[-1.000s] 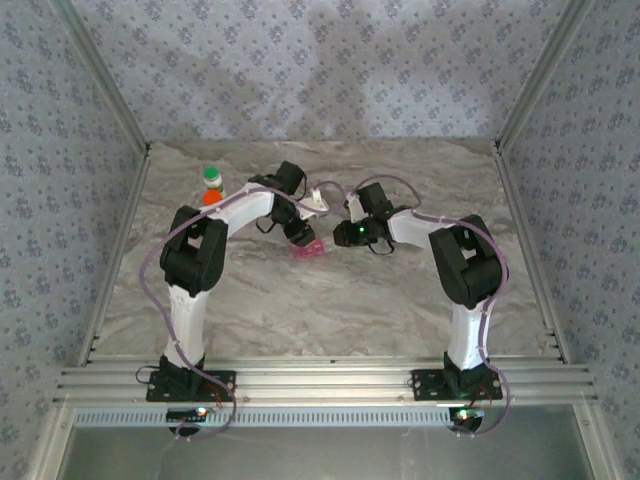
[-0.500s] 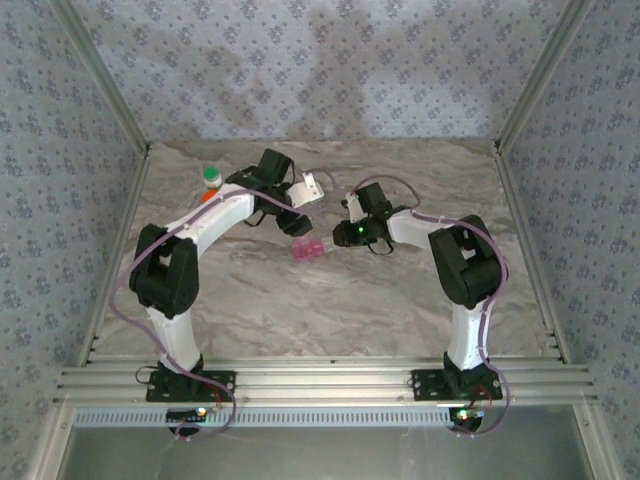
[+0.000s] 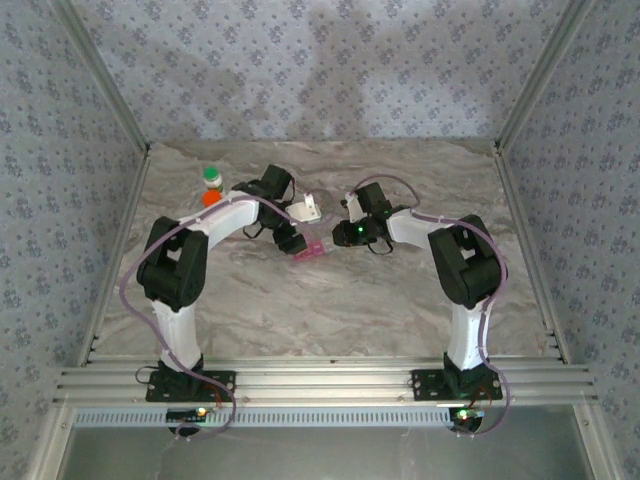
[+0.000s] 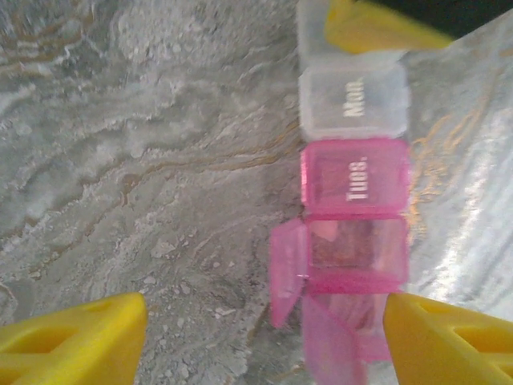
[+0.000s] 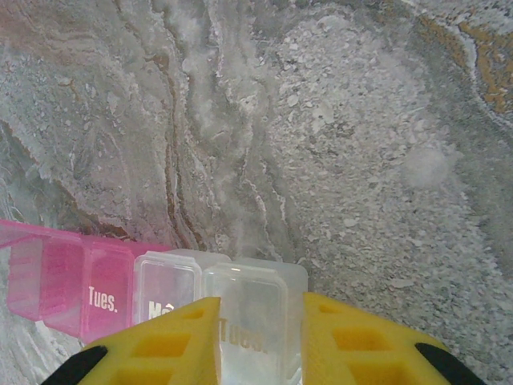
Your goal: Sort the pills into containers
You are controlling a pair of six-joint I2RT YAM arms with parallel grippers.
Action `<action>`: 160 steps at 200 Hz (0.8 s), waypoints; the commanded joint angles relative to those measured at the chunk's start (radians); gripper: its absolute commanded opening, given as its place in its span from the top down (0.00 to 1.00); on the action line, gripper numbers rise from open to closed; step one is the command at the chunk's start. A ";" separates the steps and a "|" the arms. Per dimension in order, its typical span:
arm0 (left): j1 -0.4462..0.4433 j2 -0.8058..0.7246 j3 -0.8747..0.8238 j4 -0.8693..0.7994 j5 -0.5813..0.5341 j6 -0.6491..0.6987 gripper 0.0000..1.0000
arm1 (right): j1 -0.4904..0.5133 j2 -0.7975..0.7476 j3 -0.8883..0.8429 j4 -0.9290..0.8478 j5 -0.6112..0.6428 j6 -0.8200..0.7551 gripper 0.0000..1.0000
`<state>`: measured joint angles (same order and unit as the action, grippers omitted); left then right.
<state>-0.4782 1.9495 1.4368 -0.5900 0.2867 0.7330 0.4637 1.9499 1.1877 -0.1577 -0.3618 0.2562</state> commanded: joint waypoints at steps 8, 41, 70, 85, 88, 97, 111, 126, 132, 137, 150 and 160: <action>0.025 0.045 0.058 0.001 -0.002 0.000 0.24 | 0.019 0.093 -0.043 -0.181 0.103 -0.037 0.72; 0.046 0.072 0.078 0.016 -0.017 -0.015 0.25 | 0.022 0.098 -0.041 -0.182 0.103 -0.039 0.72; 0.067 0.092 0.098 0.016 -0.021 -0.022 0.25 | 0.022 0.098 -0.039 -0.182 0.104 -0.040 0.72; 0.070 0.103 0.108 0.003 -0.016 -0.016 0.25 | 0.022 0.098 -0.040 -0.181 0.104 -0.040 0.72; 0.070 0.104 0.109 0.001 -0.015 -0.016 0.25 | 0.022 0.099 -0.040 -0.183 0.104 -0.041 0.72; 0.072 0.110 0.109 0.002 -0.016 -0.016 0.25 | 0.022 0.098 -0.040 -0.183 0.103 -0.042 0.72; 0.074 0.112 0.105 0.007 -0.016 -0.016 0.25 | 0.022 0.098 -0.040 -0.184 0.103 -0.042 0.72; 0.075 0.104 0.108 0.005 -0.006 -0.028 0.25 | 0.022 0.098 -0.040 -0.186 0.105 -0.042 0.72; 0.075 0.095 0.114 0.001 0.006 -0.038 0.25 | 0.021 0.098 -0.040 -0.185 0.106 -0.042 0.72; 0.075 0.085 0.118 -0.001 0.018 -0.048 0.26 | 0.023 0.098 -0.040 -0.186 0.105 -0.042 0.72; 0.075 0.046 0.119 0.017 0.047 -0.083 0.26 | 0.022 0.098 -0.040 -0.185 0.106 -0.041 0.72; 0.075 0.011 0.112 0.039 0.065 -0.111 0.26 | 0.021 0.098 -0.040 -0.185 0.105 -0.041 0.72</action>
<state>-0.4076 2.0411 1.5208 -0.5743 0.2840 0.6876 0.4675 1.9526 1.1961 -0.1684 -0.3546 0.2451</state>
